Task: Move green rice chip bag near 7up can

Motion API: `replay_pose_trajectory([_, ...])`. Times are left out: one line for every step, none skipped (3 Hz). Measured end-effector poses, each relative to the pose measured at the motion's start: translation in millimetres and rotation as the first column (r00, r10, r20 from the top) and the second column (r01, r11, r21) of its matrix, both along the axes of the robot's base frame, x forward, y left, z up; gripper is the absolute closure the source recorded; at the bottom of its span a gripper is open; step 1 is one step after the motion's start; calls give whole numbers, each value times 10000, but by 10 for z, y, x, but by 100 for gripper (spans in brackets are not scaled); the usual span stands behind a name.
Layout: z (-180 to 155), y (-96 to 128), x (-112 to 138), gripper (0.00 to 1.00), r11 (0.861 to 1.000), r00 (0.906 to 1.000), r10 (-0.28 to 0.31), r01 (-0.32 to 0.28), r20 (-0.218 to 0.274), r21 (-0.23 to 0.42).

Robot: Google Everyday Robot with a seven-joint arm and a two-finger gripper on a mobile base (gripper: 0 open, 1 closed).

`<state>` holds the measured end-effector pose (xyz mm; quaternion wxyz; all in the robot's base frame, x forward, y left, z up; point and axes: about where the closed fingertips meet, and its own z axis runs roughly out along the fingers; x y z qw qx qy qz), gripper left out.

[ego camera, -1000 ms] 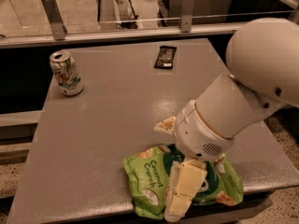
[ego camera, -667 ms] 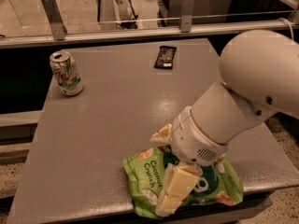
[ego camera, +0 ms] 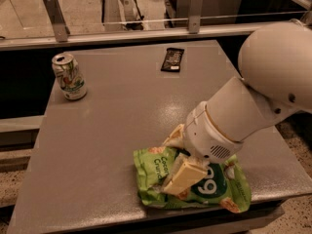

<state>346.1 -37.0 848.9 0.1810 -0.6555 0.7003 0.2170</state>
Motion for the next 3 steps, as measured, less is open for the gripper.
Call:
replay_pose_trajectory([304, -229, 332, 87, 9979, 9924, -517, 556, 1113, -324])
replay_pose_trajectory([843, -657, 745, 100, 9824, 9583, -1442, 1685, 2467, -804])
replay_pose_trajectory([1098, -742, 856, 100, 9777, 9379, -1620, 1947, 3067, -789])
